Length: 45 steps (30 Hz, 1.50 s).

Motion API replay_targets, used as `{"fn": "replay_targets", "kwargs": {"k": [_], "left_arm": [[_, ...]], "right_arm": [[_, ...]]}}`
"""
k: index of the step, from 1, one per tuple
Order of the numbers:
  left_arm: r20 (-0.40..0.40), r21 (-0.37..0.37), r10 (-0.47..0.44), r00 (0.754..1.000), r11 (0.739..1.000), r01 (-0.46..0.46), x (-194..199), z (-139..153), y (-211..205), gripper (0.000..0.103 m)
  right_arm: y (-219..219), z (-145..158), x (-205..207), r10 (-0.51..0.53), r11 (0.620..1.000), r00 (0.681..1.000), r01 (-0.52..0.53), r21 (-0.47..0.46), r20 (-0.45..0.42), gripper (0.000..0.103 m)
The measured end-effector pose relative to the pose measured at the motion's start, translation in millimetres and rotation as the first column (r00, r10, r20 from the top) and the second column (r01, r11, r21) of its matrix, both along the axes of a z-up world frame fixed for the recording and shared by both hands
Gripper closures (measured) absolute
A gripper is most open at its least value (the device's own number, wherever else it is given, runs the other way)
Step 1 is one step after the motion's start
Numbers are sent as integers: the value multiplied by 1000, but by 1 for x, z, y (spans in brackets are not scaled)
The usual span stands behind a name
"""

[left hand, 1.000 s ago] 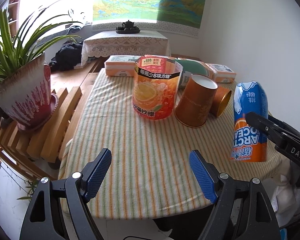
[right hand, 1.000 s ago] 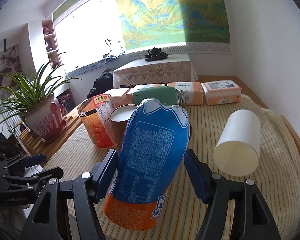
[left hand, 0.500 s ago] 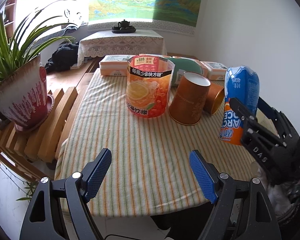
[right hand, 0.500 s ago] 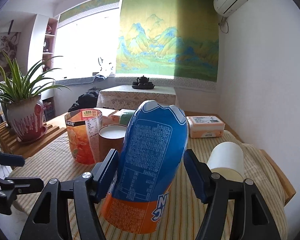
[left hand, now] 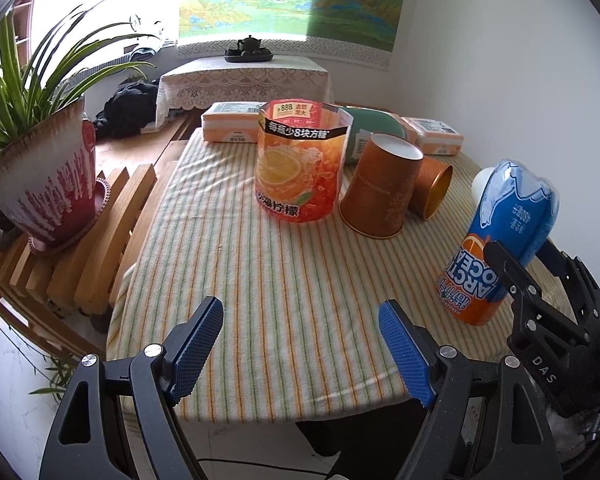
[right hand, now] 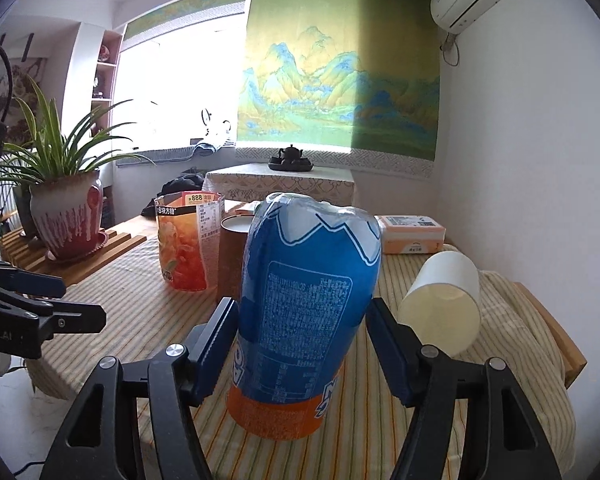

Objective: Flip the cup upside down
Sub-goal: 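Rotate the bottle cap-up and lower it onto the table with the right tool, then open the right tool to release the standing bottle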

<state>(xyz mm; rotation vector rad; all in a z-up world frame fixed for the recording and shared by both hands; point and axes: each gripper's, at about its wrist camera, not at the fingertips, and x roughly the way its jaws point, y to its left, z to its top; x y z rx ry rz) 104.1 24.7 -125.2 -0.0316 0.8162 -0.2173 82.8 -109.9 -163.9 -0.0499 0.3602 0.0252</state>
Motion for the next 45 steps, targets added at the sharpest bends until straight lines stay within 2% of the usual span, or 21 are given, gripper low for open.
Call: {"fn": "replay_targets", "kwargs": {"k": [5, 13, 20, 26, 28, 36, 45], "left_arm": [[3, 1, -13, 1000, 1000, 13, -4, 0, -8, 20], [7, 13, -5, 1000, 1000, 4, -10, 0, -6, 20], [11, 9, -12, 1000, 1000, 12, -15, 0, -8, 20], [18, 6, -20, 1000, 1000, 20, -19, 3, -10, 20], [18, 6, -21, 1000, 1000, 21, -19, 3, -11, 20], [38, 1, -25, 999, 1000, 25, -25, 8, -17, 20], [117, -4, 2, 993, 1000, -2, -37, 16, -25, 20]], "right_arm": [[0, -3, -6, 30, 999, 999, -29, 35, -31, 43], [6, -10, -12, 35, 999, 999, -34, 33, -24, 45], [3, -14, -13, 49, 998, 997, -47, 35, -57, 45], [4, -7, -20, 48, 998, 998, -47, 30, -37, 33], [3, -4, -22, 43, 999, 999, -43, 28, -24, 26], [-5, 3, -36, 44, 997, 998, -42, 59, -34, 25], [-28, 16, -56, 5, 994, 999, -1, 108, -36, 24]]}}
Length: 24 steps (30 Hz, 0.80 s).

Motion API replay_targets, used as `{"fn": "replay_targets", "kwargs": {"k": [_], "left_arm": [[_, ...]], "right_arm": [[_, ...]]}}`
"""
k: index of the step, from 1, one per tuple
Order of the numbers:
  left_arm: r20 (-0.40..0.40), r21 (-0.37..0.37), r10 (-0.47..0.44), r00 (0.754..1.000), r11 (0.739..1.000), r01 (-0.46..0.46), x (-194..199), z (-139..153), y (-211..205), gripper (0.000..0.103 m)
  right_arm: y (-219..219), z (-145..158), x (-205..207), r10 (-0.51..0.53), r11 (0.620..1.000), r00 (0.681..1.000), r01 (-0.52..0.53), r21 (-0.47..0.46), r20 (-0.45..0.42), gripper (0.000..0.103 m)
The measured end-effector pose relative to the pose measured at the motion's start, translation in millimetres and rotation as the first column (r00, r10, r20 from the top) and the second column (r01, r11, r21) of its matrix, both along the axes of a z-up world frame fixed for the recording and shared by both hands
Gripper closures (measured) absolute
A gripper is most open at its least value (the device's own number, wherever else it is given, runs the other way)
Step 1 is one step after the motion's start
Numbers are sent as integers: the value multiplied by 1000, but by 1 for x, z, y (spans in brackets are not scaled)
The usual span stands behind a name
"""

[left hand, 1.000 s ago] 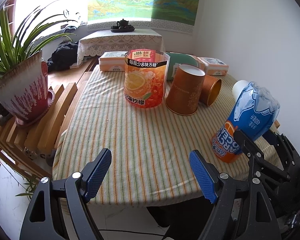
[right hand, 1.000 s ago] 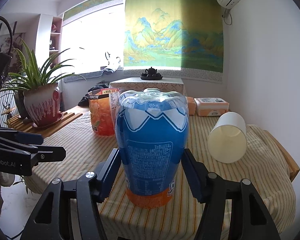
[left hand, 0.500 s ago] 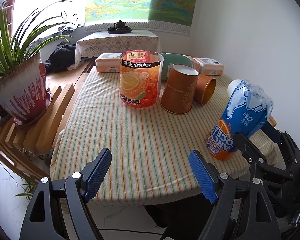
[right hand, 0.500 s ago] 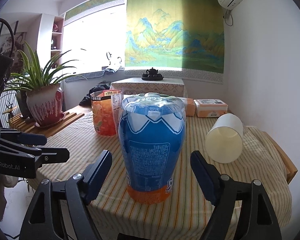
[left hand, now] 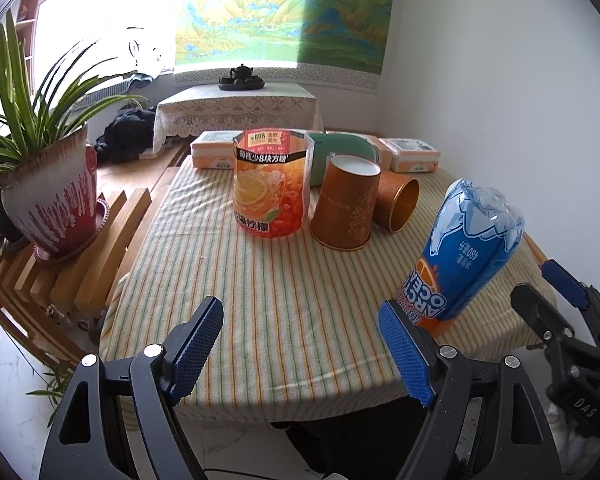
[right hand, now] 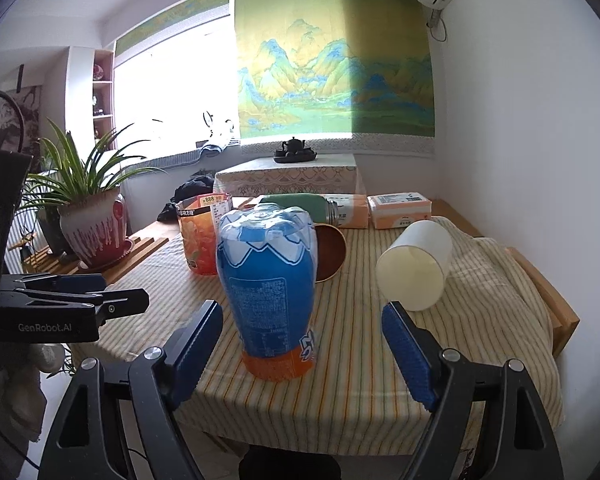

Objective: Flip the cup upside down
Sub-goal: 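Open the right tool to release the standing bottle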

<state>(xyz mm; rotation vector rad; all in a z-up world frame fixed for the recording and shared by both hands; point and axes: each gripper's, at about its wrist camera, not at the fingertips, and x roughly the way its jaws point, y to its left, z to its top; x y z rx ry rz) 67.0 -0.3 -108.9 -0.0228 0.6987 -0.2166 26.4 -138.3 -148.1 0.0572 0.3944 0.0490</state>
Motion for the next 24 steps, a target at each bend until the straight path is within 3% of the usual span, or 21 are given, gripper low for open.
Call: {"fn": "replay_targets", "kwargs": {"k": [5, 6, 11, 24], "left_arm": [[26, -13, 1, 1000, 1000, 0, -6, 6, -2, 17], [32, -13, -1, 999, 1000, 1, -8, 7, -3, 14], [79, 5, 3, 997, 1000, -3, -17, 12, -9, 13], [94, 20, 38, 995, 999, -40, -17, 12, -10, 1]], "right_arm": [[-16, 5, -5, -29, 999, 999, 29, 45, -18, 24], [-18, 7, -6, -36, 998, 999, 36, 45, -14, 24], [-23, 10, -10, -67, 997, 998, 67, 29, -6, 24], [-26, 10, -5, -73, 997, 997, 74, 37, -28, 24]]}}
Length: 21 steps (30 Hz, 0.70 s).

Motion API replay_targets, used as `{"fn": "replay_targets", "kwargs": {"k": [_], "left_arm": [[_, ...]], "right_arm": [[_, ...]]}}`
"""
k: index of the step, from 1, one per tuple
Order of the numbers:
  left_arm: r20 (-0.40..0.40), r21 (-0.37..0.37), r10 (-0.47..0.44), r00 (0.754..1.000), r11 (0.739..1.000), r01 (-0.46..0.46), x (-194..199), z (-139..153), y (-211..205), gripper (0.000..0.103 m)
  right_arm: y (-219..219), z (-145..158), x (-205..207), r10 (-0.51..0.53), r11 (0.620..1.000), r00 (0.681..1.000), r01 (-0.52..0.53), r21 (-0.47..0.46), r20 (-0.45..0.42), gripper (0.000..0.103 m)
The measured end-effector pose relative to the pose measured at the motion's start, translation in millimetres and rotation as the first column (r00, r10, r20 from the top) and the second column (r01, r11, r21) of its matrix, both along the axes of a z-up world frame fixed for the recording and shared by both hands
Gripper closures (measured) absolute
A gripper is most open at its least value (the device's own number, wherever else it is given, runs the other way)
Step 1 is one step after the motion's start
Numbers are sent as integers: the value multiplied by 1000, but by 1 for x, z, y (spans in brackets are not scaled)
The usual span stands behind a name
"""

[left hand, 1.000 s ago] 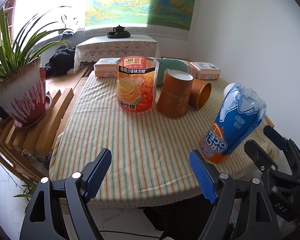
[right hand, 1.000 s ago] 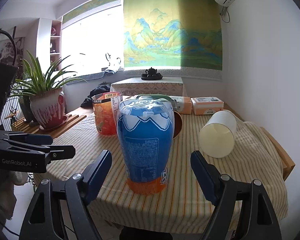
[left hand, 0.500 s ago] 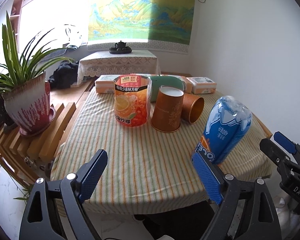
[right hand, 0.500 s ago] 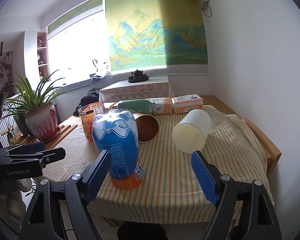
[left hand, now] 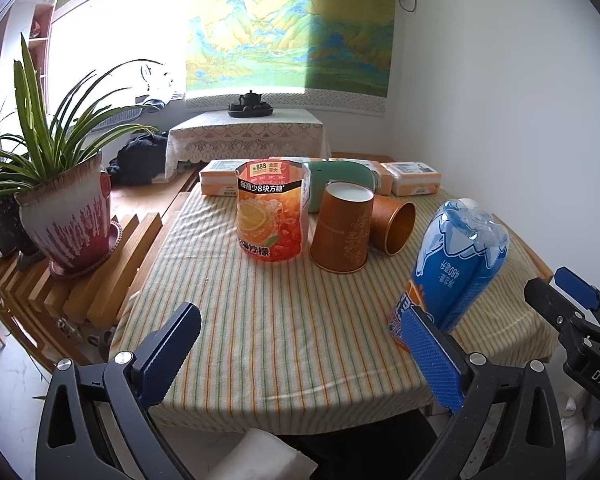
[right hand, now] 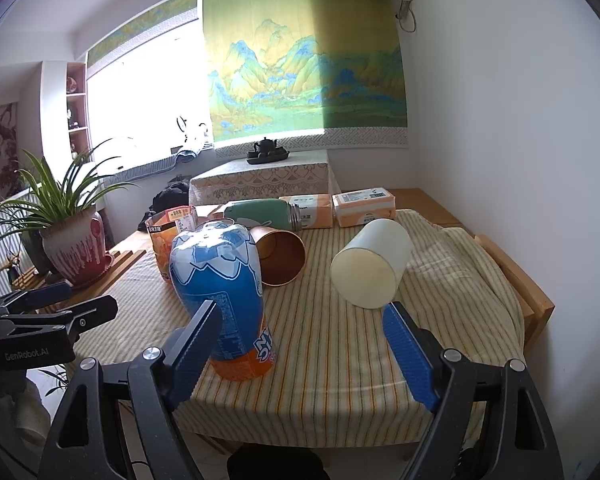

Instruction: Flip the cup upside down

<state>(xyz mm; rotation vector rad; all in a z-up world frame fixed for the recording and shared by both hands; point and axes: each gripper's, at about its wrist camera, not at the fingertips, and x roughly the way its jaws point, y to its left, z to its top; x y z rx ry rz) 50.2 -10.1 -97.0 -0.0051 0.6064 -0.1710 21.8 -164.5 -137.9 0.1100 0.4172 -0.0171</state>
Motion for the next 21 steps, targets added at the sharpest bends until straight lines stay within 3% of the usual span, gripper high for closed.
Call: {"fn": "replay_targets", "kwargs": {"k": [14, 17, 21], "left_arm": [[25, -4, 28, 999, 1000, -28, 2, 3, -1, 1], [29, 1, 31, 999, 1000, -31, 2, 4, -2, 1], [34, 2, 33, 999, 999, -33, 0, 4, -3, 1]], "right_arm": [[-4, -3, 7, -7, 1000, 1000, 7, 13, -11, 23], [-5, -3, 6, -9, 1000, 1000, 9, 17, -5, 15], [-4, -2, 5, -8, 1000, 1000, 8, 18, -1, 15]]}}
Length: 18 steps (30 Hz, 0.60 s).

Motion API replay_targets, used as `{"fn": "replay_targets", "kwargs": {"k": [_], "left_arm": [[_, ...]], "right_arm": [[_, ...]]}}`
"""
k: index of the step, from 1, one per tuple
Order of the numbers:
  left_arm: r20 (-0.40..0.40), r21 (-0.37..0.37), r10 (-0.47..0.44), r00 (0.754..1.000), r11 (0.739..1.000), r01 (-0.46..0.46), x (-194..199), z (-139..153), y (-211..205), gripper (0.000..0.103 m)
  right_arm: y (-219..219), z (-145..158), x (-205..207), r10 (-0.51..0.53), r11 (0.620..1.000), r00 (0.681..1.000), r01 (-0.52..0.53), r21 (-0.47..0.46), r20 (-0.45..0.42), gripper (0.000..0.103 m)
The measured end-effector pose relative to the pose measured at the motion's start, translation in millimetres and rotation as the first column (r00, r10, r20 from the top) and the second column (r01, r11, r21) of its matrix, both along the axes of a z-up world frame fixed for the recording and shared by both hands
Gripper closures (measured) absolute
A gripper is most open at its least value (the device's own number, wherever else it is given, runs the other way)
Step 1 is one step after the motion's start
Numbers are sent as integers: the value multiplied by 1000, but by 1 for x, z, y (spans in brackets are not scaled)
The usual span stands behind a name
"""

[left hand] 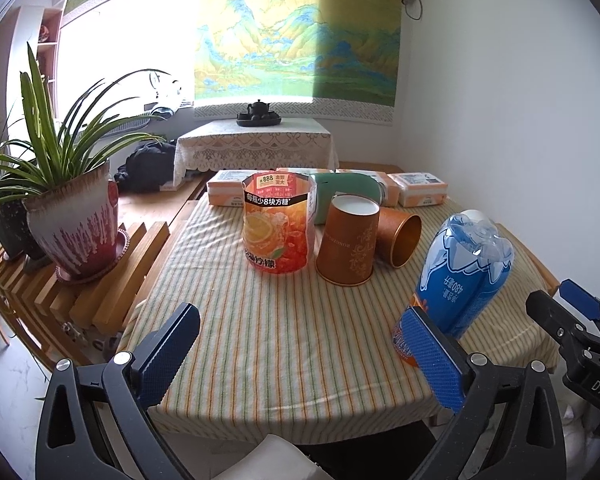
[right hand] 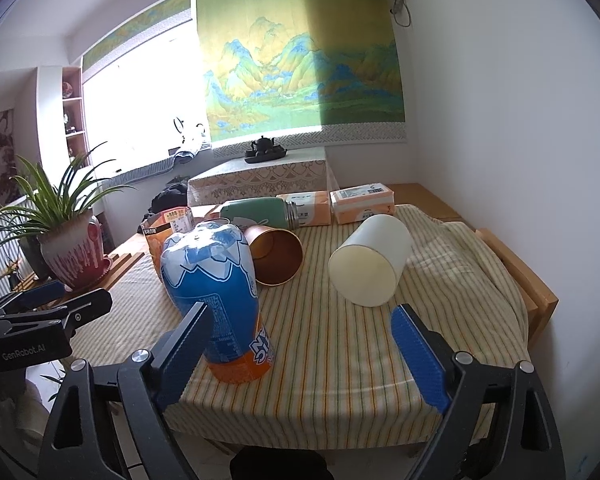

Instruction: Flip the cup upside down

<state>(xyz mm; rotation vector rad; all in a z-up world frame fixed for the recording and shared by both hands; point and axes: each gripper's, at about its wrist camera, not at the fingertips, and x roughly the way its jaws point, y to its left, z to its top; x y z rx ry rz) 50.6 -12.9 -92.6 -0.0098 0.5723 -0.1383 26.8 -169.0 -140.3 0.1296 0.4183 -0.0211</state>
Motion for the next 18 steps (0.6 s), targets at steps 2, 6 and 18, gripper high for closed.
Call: {"fn": "replay_targets", "kwargs": {"k": [2, 6, 18], "left_arm": [[-2, -1, -1, 1000, 1000, 1, 0, -1, -1, 1], [-5, 0, -3, 1000, 1000, 3, 1, -2, -2, 1], [-16, -5, -1, 1000, 1000, 1, 5, -7, 0, 1]], "right_arm": [[0, 0, 0, 0, 1000, 1000, 0, 1, 0, 15], [0, -1, 0, -3, 1000, 1000, 3, 6, -4, 15], [-2, -4, 1, -2, 1000, 1000, 2, 10, -8, 15]]}}
